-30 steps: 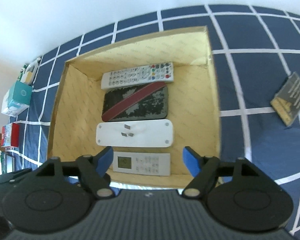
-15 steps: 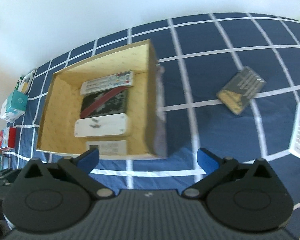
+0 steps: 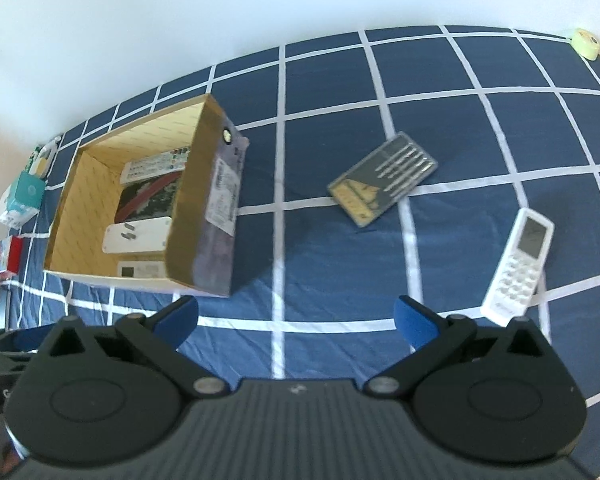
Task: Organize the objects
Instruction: 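Withdraw both tools from the box toward the second white AC remote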
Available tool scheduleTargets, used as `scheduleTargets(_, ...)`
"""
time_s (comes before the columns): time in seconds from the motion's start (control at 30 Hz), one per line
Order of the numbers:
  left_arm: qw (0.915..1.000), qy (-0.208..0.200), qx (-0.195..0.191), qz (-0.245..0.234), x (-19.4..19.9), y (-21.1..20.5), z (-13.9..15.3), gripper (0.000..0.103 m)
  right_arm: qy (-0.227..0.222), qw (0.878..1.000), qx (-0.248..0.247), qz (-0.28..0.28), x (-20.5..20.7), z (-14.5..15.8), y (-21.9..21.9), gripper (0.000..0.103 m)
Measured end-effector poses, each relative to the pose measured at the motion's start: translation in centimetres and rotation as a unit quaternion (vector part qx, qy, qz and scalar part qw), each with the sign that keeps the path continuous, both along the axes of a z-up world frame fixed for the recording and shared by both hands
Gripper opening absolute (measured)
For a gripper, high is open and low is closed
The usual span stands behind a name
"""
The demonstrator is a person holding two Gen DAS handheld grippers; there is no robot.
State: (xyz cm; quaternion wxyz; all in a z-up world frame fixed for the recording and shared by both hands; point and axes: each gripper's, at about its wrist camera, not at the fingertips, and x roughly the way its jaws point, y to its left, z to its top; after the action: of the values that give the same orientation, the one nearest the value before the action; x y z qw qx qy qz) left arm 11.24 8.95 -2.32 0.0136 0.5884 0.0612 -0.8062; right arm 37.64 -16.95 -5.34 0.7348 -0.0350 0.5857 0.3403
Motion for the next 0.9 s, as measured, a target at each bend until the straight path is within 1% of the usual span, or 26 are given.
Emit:
scheduleTargets(0.13, 0.9998, 0.003, -0.001, 0.02, 1.0, 2.5, -0.2, 0.103, -0.004, 1.0, 0.002, 0.023, 1.3, -0.1, -2.2, 0.103)
scheduleTargets(0.37, 0.9994, 0.005, -0.011, 0.033, 2.1, 5.5, -0.5, 0.103, -0.021, 0.998, 0.0, 0.056, 2.5, 0.6, -5.4, 0.103)
scheduleTargets(0.5, 0.9995, 0.006, -0.014, 0.028, 2.7, 6.7, -0.6, 0.103, -0.034, 0.997, 0.0, 0.07, 2.5, 1.1, -6.7, 0.103)
scheduleTargets(0.67, 0.9998, 0.004, -0.012, 0.017, 3.5, 8.1, -0.9, 0.103, -0.045, 0.996, -0.009, 0.074, 2.6, 1.3, -8.5, 0.103)
scheduleTargets(0.9, 0.9997, 0.008, -0.017, 0.016, 3.8, 10.1, -1.0, 0.103, -0.057, 0.993, -0.026, 0.1, 3.8, 1.4, -10.7, 0.103)
